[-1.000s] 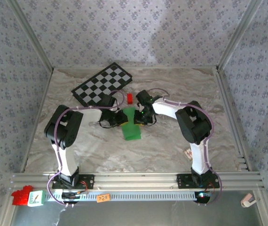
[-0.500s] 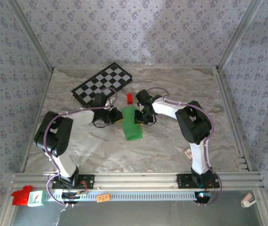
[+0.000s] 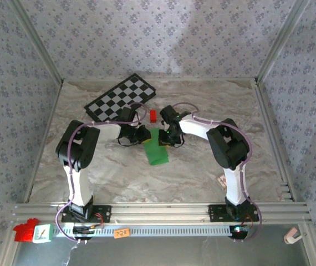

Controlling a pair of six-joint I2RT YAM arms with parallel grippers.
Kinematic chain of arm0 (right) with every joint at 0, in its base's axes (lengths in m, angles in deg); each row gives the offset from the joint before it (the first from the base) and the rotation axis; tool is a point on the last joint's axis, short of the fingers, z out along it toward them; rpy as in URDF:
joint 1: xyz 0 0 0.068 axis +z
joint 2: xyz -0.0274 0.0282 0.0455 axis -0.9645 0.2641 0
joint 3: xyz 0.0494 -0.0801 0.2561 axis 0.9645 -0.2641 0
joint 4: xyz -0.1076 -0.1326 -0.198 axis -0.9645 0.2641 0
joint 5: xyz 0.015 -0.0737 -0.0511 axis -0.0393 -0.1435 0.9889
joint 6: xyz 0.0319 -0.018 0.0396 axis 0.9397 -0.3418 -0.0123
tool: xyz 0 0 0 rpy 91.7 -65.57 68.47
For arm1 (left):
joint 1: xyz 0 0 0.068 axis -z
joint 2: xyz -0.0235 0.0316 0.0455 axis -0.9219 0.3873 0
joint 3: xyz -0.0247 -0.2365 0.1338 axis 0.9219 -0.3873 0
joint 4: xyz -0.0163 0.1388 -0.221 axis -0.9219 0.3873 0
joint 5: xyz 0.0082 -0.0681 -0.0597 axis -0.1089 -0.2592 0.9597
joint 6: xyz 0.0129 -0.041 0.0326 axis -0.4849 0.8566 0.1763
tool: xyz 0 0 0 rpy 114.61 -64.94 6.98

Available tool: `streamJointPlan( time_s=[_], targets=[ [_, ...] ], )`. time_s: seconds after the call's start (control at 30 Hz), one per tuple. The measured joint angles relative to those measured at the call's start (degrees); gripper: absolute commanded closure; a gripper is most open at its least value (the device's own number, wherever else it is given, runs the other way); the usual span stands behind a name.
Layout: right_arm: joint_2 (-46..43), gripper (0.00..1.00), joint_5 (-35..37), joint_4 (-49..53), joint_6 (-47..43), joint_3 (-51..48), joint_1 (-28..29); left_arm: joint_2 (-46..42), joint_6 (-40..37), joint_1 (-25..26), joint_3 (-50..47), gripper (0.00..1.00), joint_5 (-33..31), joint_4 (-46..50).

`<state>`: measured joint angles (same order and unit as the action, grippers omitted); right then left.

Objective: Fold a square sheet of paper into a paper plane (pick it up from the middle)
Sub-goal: First fold the square sheet of paper in half at the center of the table.

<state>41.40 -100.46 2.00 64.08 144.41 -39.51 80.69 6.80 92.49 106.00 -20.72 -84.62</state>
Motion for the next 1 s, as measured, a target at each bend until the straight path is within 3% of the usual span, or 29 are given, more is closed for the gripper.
streamJointPlan(
  time_s=[0.4,0.7,1.0],
  targets=[
    [0.0,0.82,1.7,0.1,-0.2,-0.1,0.5,-0.3,-6.8,-6.2,4.1,0.85,-3.2,8.4],
    [0.2,0.82,2.6,0.3,-0.2,0.0,0.5,-5.4,-6.6,-1.3,5.0,0.86,-1.1,10.2],
    [0.3,0.82,3.0,0.5,-0.2,0.1,0.7,3.3,-6.9,-1.5,10.2,0.87,-1.8,10.2]
  ],
)
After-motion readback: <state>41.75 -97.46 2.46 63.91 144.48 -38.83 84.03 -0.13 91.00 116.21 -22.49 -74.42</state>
